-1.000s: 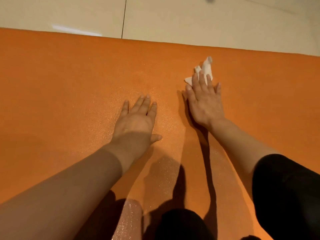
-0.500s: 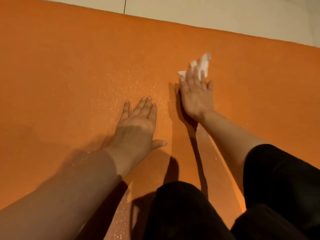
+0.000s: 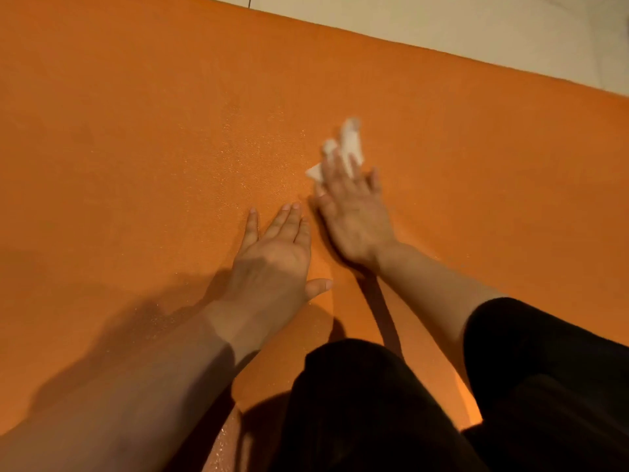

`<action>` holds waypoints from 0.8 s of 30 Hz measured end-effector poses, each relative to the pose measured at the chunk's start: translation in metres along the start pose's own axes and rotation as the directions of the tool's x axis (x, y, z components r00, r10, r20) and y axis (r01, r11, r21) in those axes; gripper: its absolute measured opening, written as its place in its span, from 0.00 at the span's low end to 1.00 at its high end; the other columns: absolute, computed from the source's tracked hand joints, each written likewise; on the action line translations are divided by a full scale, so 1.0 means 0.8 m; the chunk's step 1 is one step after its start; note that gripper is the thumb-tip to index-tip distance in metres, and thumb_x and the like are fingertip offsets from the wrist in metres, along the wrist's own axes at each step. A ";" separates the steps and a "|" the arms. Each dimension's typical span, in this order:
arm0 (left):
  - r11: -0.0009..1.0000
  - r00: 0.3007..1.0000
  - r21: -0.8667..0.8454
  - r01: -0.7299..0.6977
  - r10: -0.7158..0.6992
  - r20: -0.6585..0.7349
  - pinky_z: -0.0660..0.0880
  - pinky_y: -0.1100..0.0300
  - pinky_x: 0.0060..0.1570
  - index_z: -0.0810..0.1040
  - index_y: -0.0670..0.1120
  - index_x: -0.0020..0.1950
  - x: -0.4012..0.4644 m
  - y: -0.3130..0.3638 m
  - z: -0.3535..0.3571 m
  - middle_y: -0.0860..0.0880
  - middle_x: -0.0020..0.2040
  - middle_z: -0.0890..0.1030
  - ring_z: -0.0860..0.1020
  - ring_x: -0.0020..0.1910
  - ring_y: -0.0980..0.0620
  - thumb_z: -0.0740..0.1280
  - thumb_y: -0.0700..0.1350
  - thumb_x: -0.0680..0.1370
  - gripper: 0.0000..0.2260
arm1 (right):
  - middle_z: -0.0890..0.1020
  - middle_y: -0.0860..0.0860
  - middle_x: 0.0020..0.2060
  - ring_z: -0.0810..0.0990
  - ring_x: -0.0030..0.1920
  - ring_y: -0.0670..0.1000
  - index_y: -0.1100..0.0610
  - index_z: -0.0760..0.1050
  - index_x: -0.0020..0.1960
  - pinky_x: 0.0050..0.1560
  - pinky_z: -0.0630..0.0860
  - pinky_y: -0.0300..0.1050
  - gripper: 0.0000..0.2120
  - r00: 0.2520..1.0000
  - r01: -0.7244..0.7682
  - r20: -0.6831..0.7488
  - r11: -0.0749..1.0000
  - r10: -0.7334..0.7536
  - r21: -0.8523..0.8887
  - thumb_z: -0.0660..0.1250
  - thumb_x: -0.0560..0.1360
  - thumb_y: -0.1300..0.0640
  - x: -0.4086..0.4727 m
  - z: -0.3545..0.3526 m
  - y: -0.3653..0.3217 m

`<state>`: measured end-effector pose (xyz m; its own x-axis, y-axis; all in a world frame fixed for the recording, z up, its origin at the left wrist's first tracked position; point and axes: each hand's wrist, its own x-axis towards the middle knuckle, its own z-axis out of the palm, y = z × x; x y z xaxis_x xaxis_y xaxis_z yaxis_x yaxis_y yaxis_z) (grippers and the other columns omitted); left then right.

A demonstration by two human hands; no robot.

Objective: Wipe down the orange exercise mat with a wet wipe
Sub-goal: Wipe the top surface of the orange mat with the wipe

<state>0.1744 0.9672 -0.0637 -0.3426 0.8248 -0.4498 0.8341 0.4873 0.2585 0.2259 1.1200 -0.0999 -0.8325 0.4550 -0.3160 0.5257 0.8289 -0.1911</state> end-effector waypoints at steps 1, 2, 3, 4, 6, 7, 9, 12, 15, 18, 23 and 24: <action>1.000 1.000 -0.001 0.003 -0.003 -0.005 0.39 0.42 0.75 0.43 0.41 0.79 -0.005 0.002 0.002 0.43 0.79 0.42 0.40 0.78 0.50 0.52 0.67 0.77 0.41 | 0.41 0.48 0.78 0.37 0.78 0.49 0.52 0.41 0.80 0.75 0.32 0.53 0.31 0.995 0.099 0.030 0.995 -0.099 0.003 0.36 0.80 0.40 -0.011 0.004 -0.006; 1.000 1.000 0.003 0.005 -0.005 -0.001 0.39 0.42 0.75 0.43 0.42 0.79 -0.010 0.003 0.003 0.43 0.79 0.42 0.41 0.78 0.50 0.52 0.67 0.77 0.41 | 0.41 0.47 0.78 0.36 0.77 0.48 0.51 0.41 0.79 0.75 0.31 0.53 0.32 0.986 0.160 0.056 0.987 -0.159 -0.003 0.34 0.79 0.38 -0.022 0.005 -0.004; 1.000 1.000 0.008 0.007 -0.007 0.016 0.39 0.42 0.75 0.43 0.42 0.79 -0.015 0.005 0.004 0.44 0.79 0.42 0.41 0.78 0.50 0.52 0.67 0.78 0.41 | 0.41 0.46 0.78 0.36 0.77 0.47 0.49 0.41 0.79 0.75 0.31 0.53 0.33 0.982 0.176 0.067 0.984 -0.175 -0.020 0.33 0.78 0.37 -0.031 0.006 0.007; 1.000 0.999 0.011 0.011 -0.011 0.042 0.39 0.42 0.74 0.43 0.42 0.79 -0.019 0.006 0.004 0.44 0.79 0.42 0.40 0.78 0.50 0.52 0.67 0.78 0.40 | 0.41 0.46 0.78 0.37 0.77 0.47 0.48 0.40 0.79 0.75 0.31 0.54 0.34 0.987 0.151 0.058 0.988 -0.148 -0.041 0.32 0.77 0.37 -0.037 0.005 0.023; 1.000 0.995 0.010 0.027 -0.028 0.091 0.38 0.42 0.74 0.43 0.43 0.79 -0.026 0.007 0.003 0.44 0.79 0.41 0.40 0.78 0.50 0.52 0.66 0.78 0.39 | 0.40 0.46 0.78 0.37 0.77 0.47 0.48 0.39 0.79 0.75 0.32 0.54 0.32 1.000 -0.005 0.029 0.998 0.007 -0.061 0.33 0.78 0.37 -0.048 0.001 0.051; 0.999 0.994 0.003 0.037 -0.037 0.102 0.38 0.41 0.74 0.43 0.43 0.79 -0.029 0.008 0.002 0.45 0.79 0.41 0.40 0.78 0.51 0.52 0.66 0.79 0.39 | 0.40 0.47 0.78 0.37 0.77 0.48 0.49 0.39 0.79 0.75 0.33 0.54 0.30 0.994 -0.102 0.032 0.993 0.104 -0.055 0.36 0.80 0.39 -0.051 -0.002 0.059; 0.999 0.993 -0.011 0.051 -0.049 0.104 0.37 0.41 0.74 0.43 0.44 0.79 -0.034 0.011 0.004 0.45 0.79 0.41 0.41 0.78 0.51 0.52 0.65 0.79 0.38 | 0.41 0.49 0.78 0.38 0.78 0.49 0.51 0.40 0.79 0.75 0.33 0.53 0.28 0.976 -0.213 0.048 0.977 0.214 -0.020 0.39 0.83 0.43 -0.055 -0.006 0.054; 0.998 0.994 -0.030 0.050 -0.047 0.098 0.39 0.41 0.74 0.44 0.44 0.79 -0.041 0.020 0.007 0.45 0.79 0.43 0.42 0.78 0.51 0.52 0.63 0.80 0.36 | 0.41 0.48 0.78 0.38 0.78 0.49 0.51 0.39 0.79 0.75 0.32 0.51 0.27 0.993 -0.075 0.094 0.996 0.071 0.040 0.39 0.83 0.44 -0.070 -0.003 0.007; 0.998 0.994 -0.043 0.049 -0.045 0.098 0.38 0.41 0.74 0.46 0.45 0.79 -0.047 0.028 0.007 0.46 0.80 0.45 0.44 0.78 0.52 0.53 0.62 0.80 0.35 | 0.40 0.45 0.78 0.36 0.77 0.45 0.49 0.42 0.80 0.74 0.30 0.50 0.27 0.978 0.121 0.157 0.987 -0.136 0.103 0.39 0.83 0.42 -0.102 0.012 -0.011; 0.999 0.988 -0.004 0.051 -0.050 0.147 0.38 0.40 0.74 0.47 0.45 0.79 -0.057 0.031 0.005 0.47 0.80 0.45 0.45 0.78 0.51 0.52 0.62 0.81 0.34 | 0.40 0.44 0.78 0.36 0.76 0.43 0.47 0.40 0.79 0.75 0.32 0.53 0.28 0.984 0.044 0.171 0.997 -0.054 0.065 0.37 0.81 0.40 -0.119 0.010 0.027; 0.998 0.989 0.010 0.069 -0.069 0.129 0.36 0.41 0.73 0.49 0.45 0.79 -0.073 0.039 0.007 0.47 0.80 0.47 0.46 0.78 0.52 0.52 0.60 0.81 0.32 | 0.38 0.46 0.78 0.35 0.77 0.46 0.49 0.40 0.79 0.75 0.31 0.50 0.27 0.972 -0.153 0.187 0.987 0.141 0.051 0.38 0.82 0.43 -0.134 0.002 0.032; 0.998 0.991 0.004 0.070 -0.070 0.115 0.36 0.41 0.73 0.49 0.45 0.79 -0.076 0.043 0.009 0.47 0.80 0.47 0.46 0.78 0.52 0.52 0.60 0.82 0.31 | 0.39 0.46 0.78 0.35 0.77 0.46 0.49 0.41 0.79 0.74 0.30 0.50 0.27 0.976 -0.121 0.192 0.990 0.105 0.073 0.38 0.82 0.43 -0.137 0.003 0.020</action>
<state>0.2271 0.9314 -0.0338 -0.3479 0.7503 -0.5621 0.8101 0.5424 0.2227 0.3259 1.0824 -0.0706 -0.7235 0.4685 -0.5071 0.6339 0.7417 -0.2192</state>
